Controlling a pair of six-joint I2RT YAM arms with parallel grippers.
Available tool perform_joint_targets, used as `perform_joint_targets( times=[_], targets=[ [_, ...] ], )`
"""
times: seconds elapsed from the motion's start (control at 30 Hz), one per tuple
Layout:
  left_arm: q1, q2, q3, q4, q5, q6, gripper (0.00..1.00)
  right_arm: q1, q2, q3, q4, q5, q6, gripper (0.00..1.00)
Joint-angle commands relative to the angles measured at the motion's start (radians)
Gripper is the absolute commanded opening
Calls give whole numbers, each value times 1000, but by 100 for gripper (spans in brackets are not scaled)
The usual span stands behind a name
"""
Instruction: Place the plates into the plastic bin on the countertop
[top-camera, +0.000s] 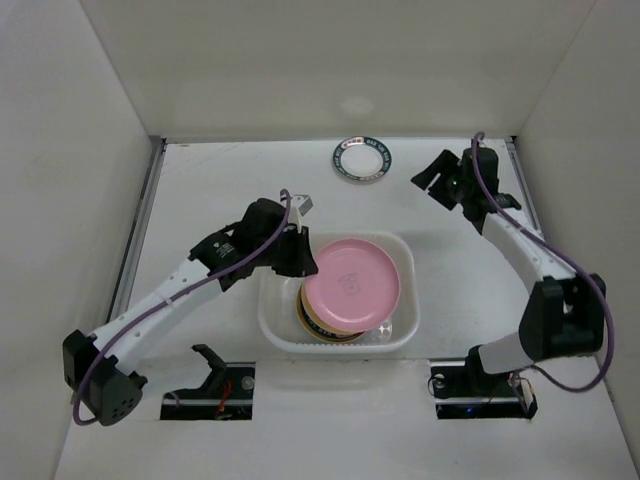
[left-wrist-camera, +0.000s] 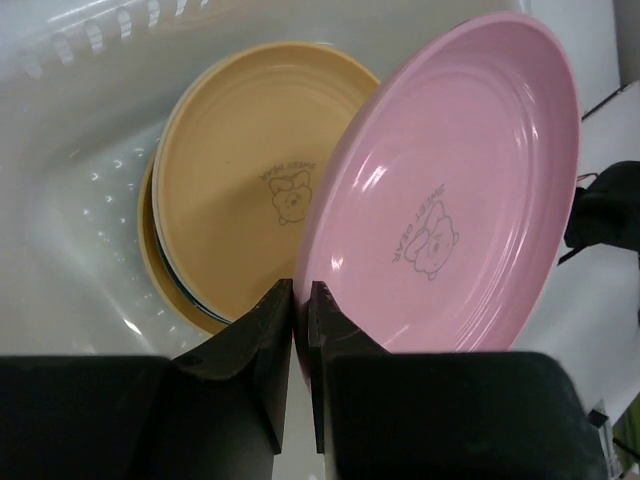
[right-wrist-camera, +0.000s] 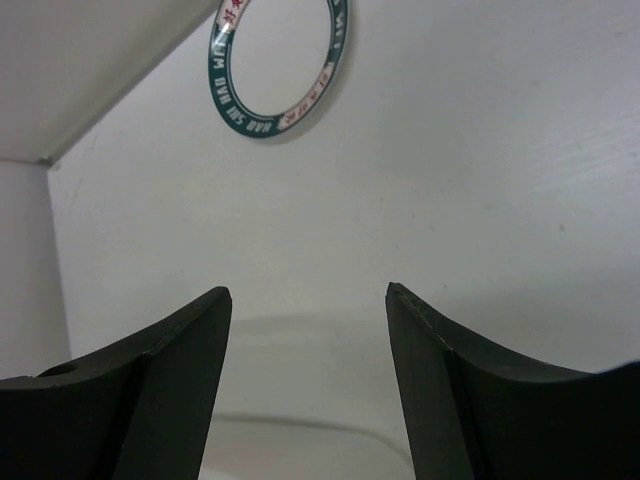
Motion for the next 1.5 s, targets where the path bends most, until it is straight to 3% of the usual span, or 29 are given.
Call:
perform_joint_targets(
  times=[0.0,0.17,0.4,0.47,0.63,0.7,0.73,0.83,0.97,1.23,1.47],
  targets=[
    [-21,16,-6,3,-65,10,8,-17,140,96,190,-142,100,68],
    [-64,86,-7,-19,-100,30,12,-21,356,193,304,-195,210,67],
    [-118,163,8,-54,-184,57,28,-26,553,263,436,-256,356,67],
    [-124,165,19,-68,-206,57,38,-28,587,269,463,-267,386,66],
    [-127,134,94,-167,-302,70,79,-23,639,288,502,-290,422,66],
    [-129,111,143,-218,-345,75,88,-23,643,288,505,-290,423,66],
    [-129,94,178,-247,-367,78,100,-21,643,286,505,-290,423,66],
    [-106,35,279,-301,-407,83,100,-21,640,273,505,-285,414,66],
    [23,-74,370,-298,-451,75,100,-21,656,266,505,-276,416,66],
    [402,-235,286,-279,-468,50,100,-21,745,335,496,-270,466,66],
    [549,-280,273,-309,-379,55,100,-21,844,421,490,-275,543,65]
  ],
)
